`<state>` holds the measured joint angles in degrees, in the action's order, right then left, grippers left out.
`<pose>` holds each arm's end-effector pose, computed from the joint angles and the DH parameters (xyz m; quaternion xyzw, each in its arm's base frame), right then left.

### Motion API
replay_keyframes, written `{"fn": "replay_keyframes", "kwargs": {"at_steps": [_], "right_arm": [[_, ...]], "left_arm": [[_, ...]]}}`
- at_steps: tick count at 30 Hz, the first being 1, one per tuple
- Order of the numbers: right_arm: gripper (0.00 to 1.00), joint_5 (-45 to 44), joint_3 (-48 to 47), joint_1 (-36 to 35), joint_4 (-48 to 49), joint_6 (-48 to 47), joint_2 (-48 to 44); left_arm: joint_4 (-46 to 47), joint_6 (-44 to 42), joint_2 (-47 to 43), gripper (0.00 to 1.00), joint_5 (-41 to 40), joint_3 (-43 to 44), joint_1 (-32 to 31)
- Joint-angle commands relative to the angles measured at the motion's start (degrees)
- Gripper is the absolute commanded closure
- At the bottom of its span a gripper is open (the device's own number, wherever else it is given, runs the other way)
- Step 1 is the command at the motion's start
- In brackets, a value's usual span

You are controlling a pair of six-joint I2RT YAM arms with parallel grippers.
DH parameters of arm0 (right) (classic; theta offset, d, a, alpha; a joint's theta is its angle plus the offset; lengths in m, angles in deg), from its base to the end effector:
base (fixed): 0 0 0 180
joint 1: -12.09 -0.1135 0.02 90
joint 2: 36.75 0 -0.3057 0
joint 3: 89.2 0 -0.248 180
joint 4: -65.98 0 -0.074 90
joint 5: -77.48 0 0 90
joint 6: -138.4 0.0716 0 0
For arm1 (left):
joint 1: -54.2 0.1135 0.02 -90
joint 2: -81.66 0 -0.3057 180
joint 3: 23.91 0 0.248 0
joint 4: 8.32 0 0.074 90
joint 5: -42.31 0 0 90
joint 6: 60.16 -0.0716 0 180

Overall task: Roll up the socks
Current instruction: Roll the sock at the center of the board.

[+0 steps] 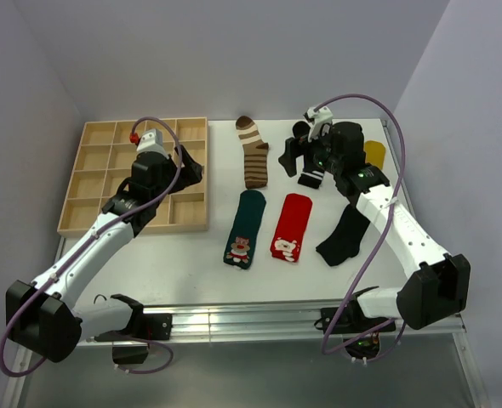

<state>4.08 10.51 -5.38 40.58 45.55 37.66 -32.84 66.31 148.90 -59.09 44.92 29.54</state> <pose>0.2981 0.1153 0.3857 -0.2246 0.7808 0.1896 0.5513 0.2626 -0.1050 0.3461 -0.1399 0.8194 -0.2083 0.5154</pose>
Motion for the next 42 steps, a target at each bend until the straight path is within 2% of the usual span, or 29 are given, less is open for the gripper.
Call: {"fn": "replay_keyframes", "kwargs": {"at_steps": [1,7,10,12,14,19,25,27,38,42], "right_arm": [[0.00,0.10,-0.34,0.69,0.94,-0.13,-1.02],[0.01,-1.39,-0.78,0.78,-0.99,-4.17,-1.38],[0.07,-2.45,-1.57,0.69,-3.54,-7.95,0.73],[0.14,-1.49,-2.71,0.34,-6.86,-10.66,2.66],[0.15,-1.83,-2.89,-0.89,-8.89,-12.95,3.54],[0.17,-8.58,2.81,-11.69,-9.43,-16.66,4.16],[0.27,-9.74,5.63,-23.37,-11.63,-18.15,7.67],[0.31,-9.31,6.16,-25.32,-11.80,-17.63,8.82],[0.40,-11.50,6.87,-38.58,-11.28,-13.50,16.64],[0.41,-11.77,5.73,-40.53,-12.94,-12.71,18.75]], "left_arm": [[1.56,1.06,-1.76,0.03,0.24,-0.42,0.06],[-0.72,1.76,-1.85,0.03,-1.87,0.45,0.14],[-2.21,2.47,-2.20,0.04,-2.75,1.16,0.14],[-3.09,3.26,-2.64,0.05,-3.80,1.77,0.06],[-4.15,3.96,-2.91,0.06,-4.94,2.12,0.14],[-5.99,5.28,-5.18,0.07,-6.53,3.18,0.23],[-8.28,6.68,-8.44,0.07,-8.55,3.97,0.32],[-8.81,6.86,-9.23,0.07,-8.73,4.76,0.49],[-8.99,6.34,-8.44,0.07,-6.54,8.45,1.11],[-8.99,5.72,-8.01,0.07,-5.48,8.89,1.46]]}}
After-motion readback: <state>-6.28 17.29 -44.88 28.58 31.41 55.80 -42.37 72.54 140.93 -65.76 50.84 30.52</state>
